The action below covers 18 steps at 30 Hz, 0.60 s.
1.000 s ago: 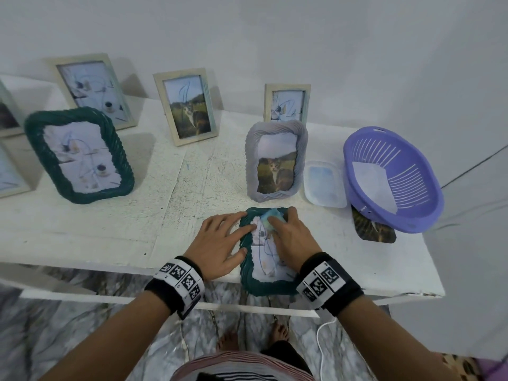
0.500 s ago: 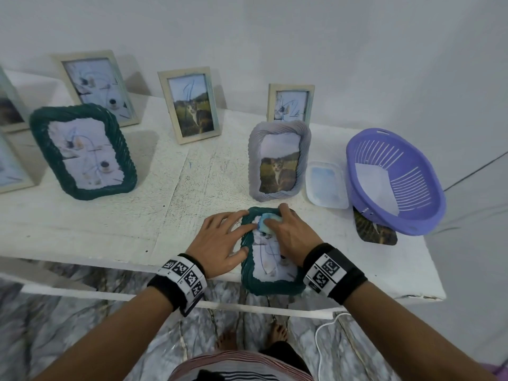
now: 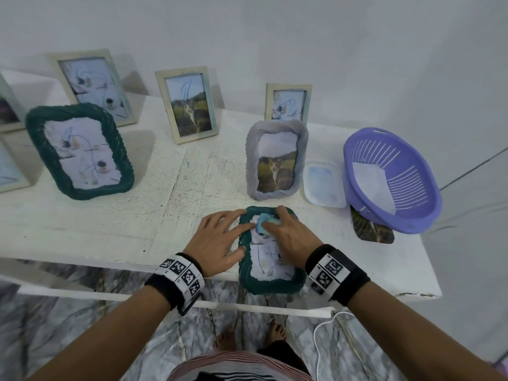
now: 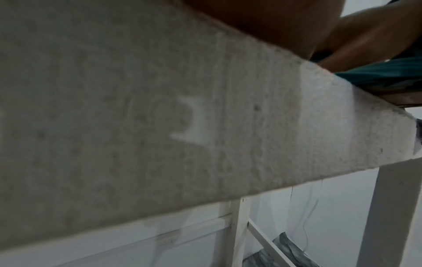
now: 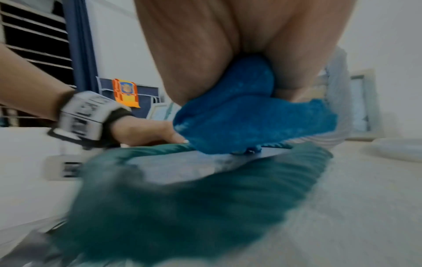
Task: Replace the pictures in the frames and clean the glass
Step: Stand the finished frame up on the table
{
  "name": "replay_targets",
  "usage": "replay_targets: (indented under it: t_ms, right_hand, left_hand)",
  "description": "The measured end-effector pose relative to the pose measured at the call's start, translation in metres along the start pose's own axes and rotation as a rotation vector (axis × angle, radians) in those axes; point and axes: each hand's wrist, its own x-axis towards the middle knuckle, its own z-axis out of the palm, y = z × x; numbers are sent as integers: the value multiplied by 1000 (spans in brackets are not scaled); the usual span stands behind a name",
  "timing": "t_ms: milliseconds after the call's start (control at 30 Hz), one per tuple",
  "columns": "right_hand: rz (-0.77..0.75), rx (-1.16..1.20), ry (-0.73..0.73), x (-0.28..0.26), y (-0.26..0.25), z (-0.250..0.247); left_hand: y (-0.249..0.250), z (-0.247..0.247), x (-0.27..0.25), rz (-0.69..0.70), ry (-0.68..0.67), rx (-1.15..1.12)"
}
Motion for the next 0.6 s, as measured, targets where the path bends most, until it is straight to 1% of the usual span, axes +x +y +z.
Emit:
replay_targets:
  t_ms: [100,167,233,300,367,433,500,600]
  right_hand:
    - [-153,49,-62,-28,-9,8]
    - [-190,26,-96,-38,-3,6]
    - [-157,-13,-48,-33,10,2]
    - [-47,-24,19,-20,24,-4]
    - [61,-27,41,-9,28,-7]
    - [98,-15,53,-7,24,-3]
    - [68,34,50,-16,17,3]
    - [-76,122,-12,-39,13,7]
  left_hand:
    - [0,0,0,2,2,0]
    - [-1,0,0,6,5,-8]
    - [-2,0,0,11,8,-17]
    - [-2,1,0,17,12,-19]
    - [-2,2,0,19,21,-25]
    - [-1,1,0,17,28,-30]
    - [-1,0,0,12,31,-32]
    - [-1,0,0,14,30,-34]
